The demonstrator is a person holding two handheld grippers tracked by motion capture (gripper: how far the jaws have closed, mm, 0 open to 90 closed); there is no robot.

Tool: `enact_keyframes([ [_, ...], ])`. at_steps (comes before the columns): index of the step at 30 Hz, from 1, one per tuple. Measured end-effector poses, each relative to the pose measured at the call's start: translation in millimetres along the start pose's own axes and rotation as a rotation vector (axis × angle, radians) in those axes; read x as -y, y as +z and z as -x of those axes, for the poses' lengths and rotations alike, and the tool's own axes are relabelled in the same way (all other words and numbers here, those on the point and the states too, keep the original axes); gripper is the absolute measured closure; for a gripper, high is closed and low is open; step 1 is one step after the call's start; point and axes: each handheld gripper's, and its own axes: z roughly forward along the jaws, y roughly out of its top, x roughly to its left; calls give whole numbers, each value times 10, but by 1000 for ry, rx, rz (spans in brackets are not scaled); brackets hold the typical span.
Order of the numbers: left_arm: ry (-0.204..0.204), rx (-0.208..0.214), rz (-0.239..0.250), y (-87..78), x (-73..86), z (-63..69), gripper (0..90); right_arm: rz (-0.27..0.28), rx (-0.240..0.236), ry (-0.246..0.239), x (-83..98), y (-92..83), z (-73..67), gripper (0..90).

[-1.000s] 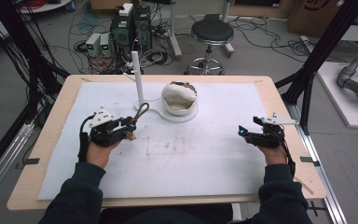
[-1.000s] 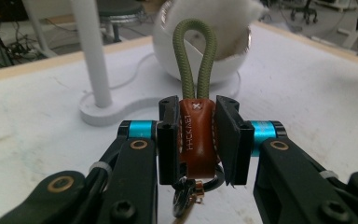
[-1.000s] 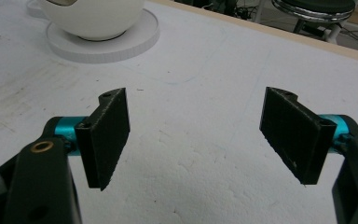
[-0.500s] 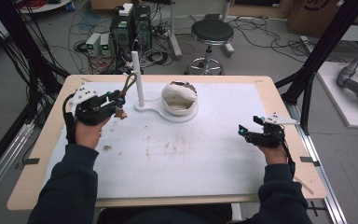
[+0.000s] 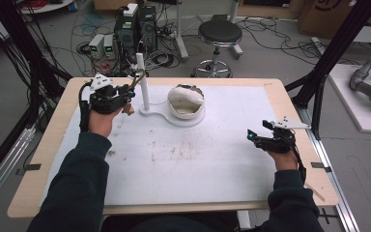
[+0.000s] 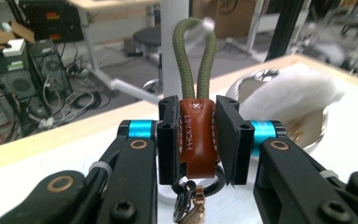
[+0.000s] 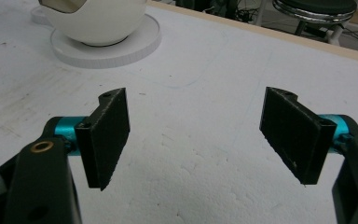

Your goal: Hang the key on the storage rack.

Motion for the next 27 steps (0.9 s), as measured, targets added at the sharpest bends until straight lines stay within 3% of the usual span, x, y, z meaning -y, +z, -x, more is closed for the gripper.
enact_keyframes([
  [8, 15, -22, -66, 190, 75, 44, 705, 2, -9, 2, 3, 3, -7, 245],
  [18, 10, -12, -91, 265, 117, 51, 671, 2, -14, 9, 9, 1, 0, 245],
  [22, -3, -6, -107, 262, 123, 65, 501, 3, -16, 7, 10, 0, 3, 245],
  [25, -15, 16, -84, 207, 96, 82, 445, 2, -17, 11, 12, 1, 4, 245],
  [27, -26, 32, -65, 152, 90, 98, 354, 4, -18, 8, 12, -4, 4, 244],
])
